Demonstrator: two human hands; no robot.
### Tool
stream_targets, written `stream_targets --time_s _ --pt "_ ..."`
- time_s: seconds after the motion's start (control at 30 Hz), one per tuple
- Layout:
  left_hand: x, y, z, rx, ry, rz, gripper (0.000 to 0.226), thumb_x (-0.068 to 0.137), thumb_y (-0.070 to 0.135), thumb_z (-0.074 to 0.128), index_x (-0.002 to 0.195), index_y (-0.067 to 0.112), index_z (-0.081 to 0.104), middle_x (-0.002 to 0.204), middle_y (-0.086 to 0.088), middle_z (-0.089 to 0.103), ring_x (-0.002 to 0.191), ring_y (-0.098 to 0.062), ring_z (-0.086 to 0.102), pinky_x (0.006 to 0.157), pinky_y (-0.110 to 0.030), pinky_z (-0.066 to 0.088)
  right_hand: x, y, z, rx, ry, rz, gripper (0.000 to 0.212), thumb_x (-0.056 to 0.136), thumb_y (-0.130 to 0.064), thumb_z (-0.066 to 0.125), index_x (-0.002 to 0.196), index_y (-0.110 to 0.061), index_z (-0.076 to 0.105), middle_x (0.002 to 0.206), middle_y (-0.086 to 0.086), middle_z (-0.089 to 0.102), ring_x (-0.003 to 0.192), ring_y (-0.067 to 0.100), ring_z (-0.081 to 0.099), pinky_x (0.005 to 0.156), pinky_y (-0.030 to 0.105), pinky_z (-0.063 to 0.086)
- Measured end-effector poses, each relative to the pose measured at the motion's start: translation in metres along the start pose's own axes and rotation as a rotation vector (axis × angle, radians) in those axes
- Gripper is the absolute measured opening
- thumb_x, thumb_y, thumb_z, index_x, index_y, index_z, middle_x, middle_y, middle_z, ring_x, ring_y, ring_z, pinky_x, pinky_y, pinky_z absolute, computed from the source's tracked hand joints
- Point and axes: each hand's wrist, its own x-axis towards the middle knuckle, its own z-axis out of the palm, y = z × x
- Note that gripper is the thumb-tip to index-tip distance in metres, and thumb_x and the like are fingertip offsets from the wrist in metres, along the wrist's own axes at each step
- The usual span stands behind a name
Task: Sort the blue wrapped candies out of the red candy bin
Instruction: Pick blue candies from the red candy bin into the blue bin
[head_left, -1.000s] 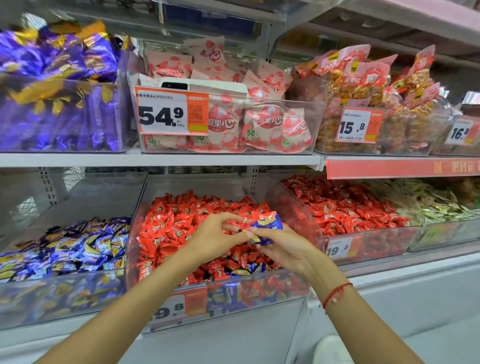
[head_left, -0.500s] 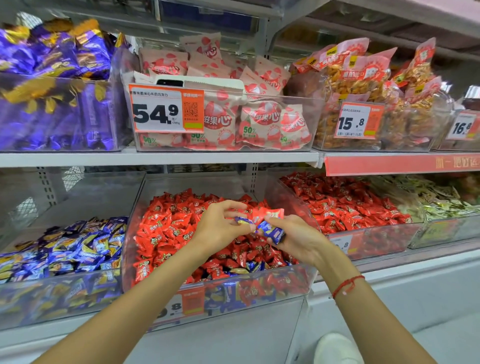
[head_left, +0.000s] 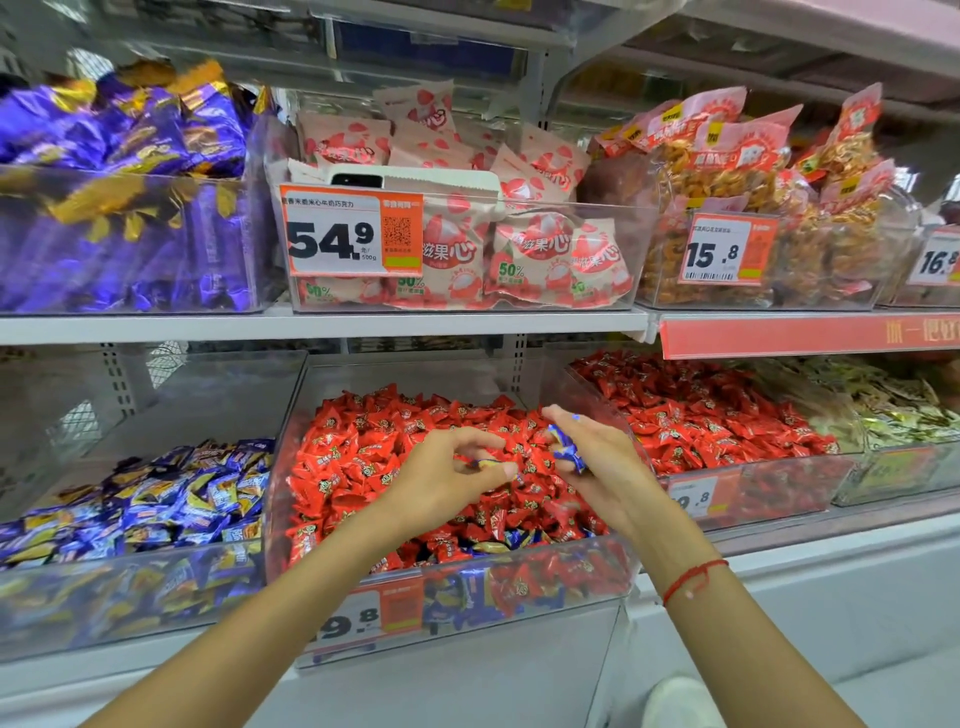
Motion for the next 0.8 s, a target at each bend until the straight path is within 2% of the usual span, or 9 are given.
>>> stream_targets --time_s 0.07,0.1,0.23,0.4,0.5,0.57,0.63,0.73,0.8 --pt "-0.009 0.005 -0.007 0.008 0.057 0.054 0.021 0.084 0.042 0.069 0.1 0.029 0.072 0.085 0.005 0.068 0.064 -0.012 0.061 0.071 -0.035 0.056 -0.009 -0.004 0.012 0.325 -0.088 0.146 0.026 0.097 -0.029 0.053 0.101 -0.005 0.063 0.071 0.004 0.058 0.045 0.006 0.045 0.036 0.012 0.034" --pt "-0.016 0.006 -0.012 0.027 0.074 0.083 0.017 0.084 0.046 0.068 0.092 0.032 0.073 0.077 0.007 0.066 0.06 -0.009 0.056 0.066 -0.03 0.051 -0.014 -0.006 0.018 0.345 -0.121 0.17 0.03 0.098 -0.033 0.05 0.098 -0.005 0.062 0.066 0.003 0.058 0.042 0.005 0.044 0.034 0.012 0.032" --pt "-0.057 -0.001 -0.049 0.171 0.257 0.224 0.006 0.082 0.038 0.071 0.086 0.035 0.073 0.087 0.015 0.064 0.08 -0.003 0.058 0.066 -0.011 0.043 -0.032 -0.001 0.048 -0.084 -0.208 0.074 0.04 0.096 -0.045 0.049 0.083 -0.01 0.064 0.06 0.001 0.06 0.042 0.007 0.045 0.034 0.016 0.03" --pt "-0.101 -0.051 -0.112 0.373 0.59 0.211 0.015 0.083 0.027 0.072 0.098 0.028 0.072 0.098 0.016 0.058 0.088 -0.003 0.059 0.079 -0.023 0.045 -0.056 0.009 0.109 -0.371 -0.302 -0.166 0.043 0.095 -0.047 0.05 0.073 -0.015 0.067 0.067 -0.005 0.066 0.05 0.008 0.055 0.042 0.015 0.04" --pt "-0.118 -0.081 -0.143 0.369 0.792 0.119 0.021 0.086 0.015 0.071 0.103 0.027 0.069 0.101 0.011 0.056 0.088 -0.014 0.062 0.08 -0.031 0.05 -0.059 0.017 0.17 -0.398 -0.27 -0.521 0.039 0.097 -0.039 0.051 0.066 -0.02 0.064 0.059 -0.009 0.061 0.051 0.006 0.055 0.055 0.025 0.049" --pt "-0.124 -0.093 -0.156 0.346 0.855 0.089 0.024 0.087 0.012 0.07 0.105 0.027 0.066 0.103 0.009 0.057 0.09 -0.017 0.062 0.081 -0.034 0.05 -0.056 0.023 0.209 -0.506 -0.328 -0.776 0.035 0.096 -0.041 0.052 0.065 -0.026 0.06 0.066 -0.008 0.064 0.064 0.01 0.061 0.069 0.037 0.05" --pt "-0.127 -0.1 -0.163 0.334 0.876 0.061 0.028 0.086 0.012 0.07 0.108 0.029 0.064 0.103 0.012 0.059 0.09 -0.015 0.06 0.081 -0.032 0.047 -0.049 0.029 0.238 -0.704 -0.452 -0.876 0.031 0.096 -0.045 0.049 0.076 -0.025 0.062 0.083 -0.005 0.066 0.083 0.016 0.062 0.079 0.042 0.048" --pt "-0.128 -0.11 -0.168 0.325 0.805 0.006 0.033 0.086 0.016 0.071 0.118 0.024 0.063 0.113 0.011 0.061 0.1 -0.011 0.058 0.089 -0.029 0.044 -0.039 0.033 0.258 -1.161 -0.66 -0.761 0.032 0.103 -0.04 0.033 0.102 -0.028 0.062 0.121 0.004 0.058 0.118 0.025 0.048 0.101 0.05 0.037" --pt "-0.13 -0.116 -0.171 0.376 0.747 -0.039 0.038 0.086 0.016 0.071 0.123 0.019 0.062 0.122 0.005 0.061 0.112 -0.017 0.056 0.098 -0.036 0.043 -0.033 0.032 0.252 -1.271 -0.661 -0.699 0.036 0.104 -0.039 0.026 0.115 -0.03 0.059 0.136 0.001 0.05 0.133 0.025 0.035 0.11 0.055 0.022"
